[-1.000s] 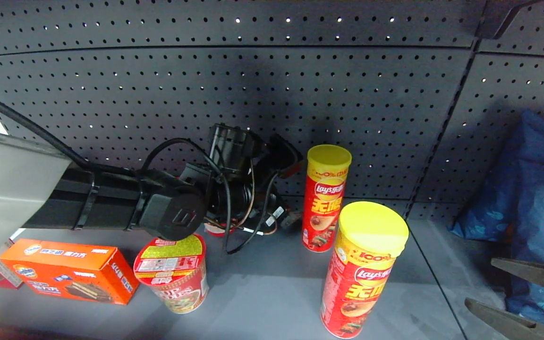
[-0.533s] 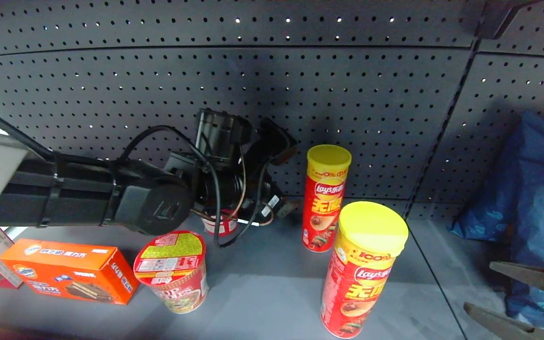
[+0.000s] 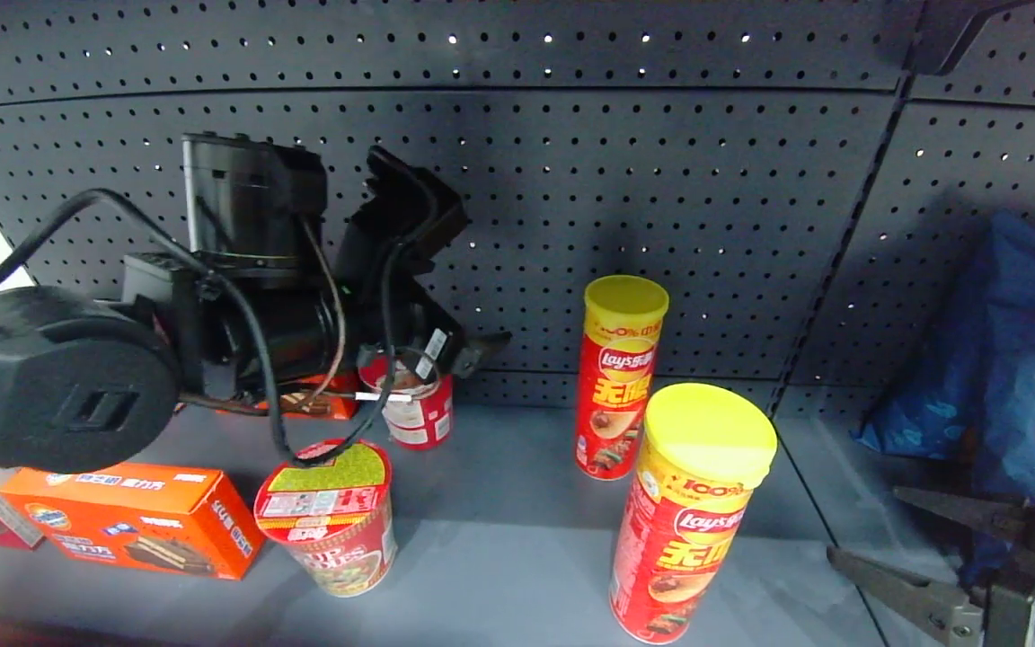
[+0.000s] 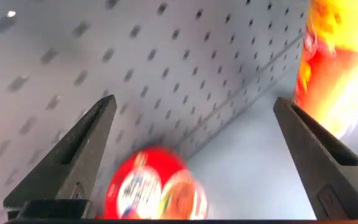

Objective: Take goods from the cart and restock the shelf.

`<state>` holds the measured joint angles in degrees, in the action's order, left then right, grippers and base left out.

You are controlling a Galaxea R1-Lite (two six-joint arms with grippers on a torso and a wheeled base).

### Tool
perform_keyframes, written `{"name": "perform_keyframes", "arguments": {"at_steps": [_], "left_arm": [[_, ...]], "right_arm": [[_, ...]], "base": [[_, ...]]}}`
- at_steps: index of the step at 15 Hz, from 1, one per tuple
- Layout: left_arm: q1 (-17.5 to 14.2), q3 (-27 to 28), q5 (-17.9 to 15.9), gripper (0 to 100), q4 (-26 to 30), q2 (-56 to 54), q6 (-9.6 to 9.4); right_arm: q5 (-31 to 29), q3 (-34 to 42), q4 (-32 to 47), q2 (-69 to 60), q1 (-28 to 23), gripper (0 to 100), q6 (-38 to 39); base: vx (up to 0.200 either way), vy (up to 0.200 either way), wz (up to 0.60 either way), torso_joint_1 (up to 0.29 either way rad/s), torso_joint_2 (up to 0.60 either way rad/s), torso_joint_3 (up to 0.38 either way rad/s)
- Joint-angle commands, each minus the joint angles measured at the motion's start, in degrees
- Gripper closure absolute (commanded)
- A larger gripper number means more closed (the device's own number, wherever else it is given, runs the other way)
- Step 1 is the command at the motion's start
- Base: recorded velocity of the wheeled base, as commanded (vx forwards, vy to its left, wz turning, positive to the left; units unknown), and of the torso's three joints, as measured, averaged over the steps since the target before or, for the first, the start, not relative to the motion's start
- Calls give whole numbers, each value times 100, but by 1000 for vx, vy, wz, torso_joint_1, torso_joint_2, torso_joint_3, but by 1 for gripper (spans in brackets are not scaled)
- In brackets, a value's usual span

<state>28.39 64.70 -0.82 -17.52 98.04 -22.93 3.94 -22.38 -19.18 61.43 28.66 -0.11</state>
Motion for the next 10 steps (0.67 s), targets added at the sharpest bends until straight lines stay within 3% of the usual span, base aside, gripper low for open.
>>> {"name": "perform_keyframes", "arguments": {"at_steps": [1, 5, 10], "left_arm": [[-159, -607, -6, 0, -103, -742, -1], [-150, -765, 38, 0, -129, -883, -45], [-159, -880, 117, 0, -375, -865, -10]], "right_arm": [[-16, -21, 10, 361, 245, 0, -7], [-420, 32, 2, 704, 658, 0, 2], [-455, -65, -34, 1135, 650, 0, -7]], "base": [[0, 0, 0, 0, 0, 0], [0, 0, 0, 0, 0, 0], [0, 0, 0, 0, 0, 0]]}}
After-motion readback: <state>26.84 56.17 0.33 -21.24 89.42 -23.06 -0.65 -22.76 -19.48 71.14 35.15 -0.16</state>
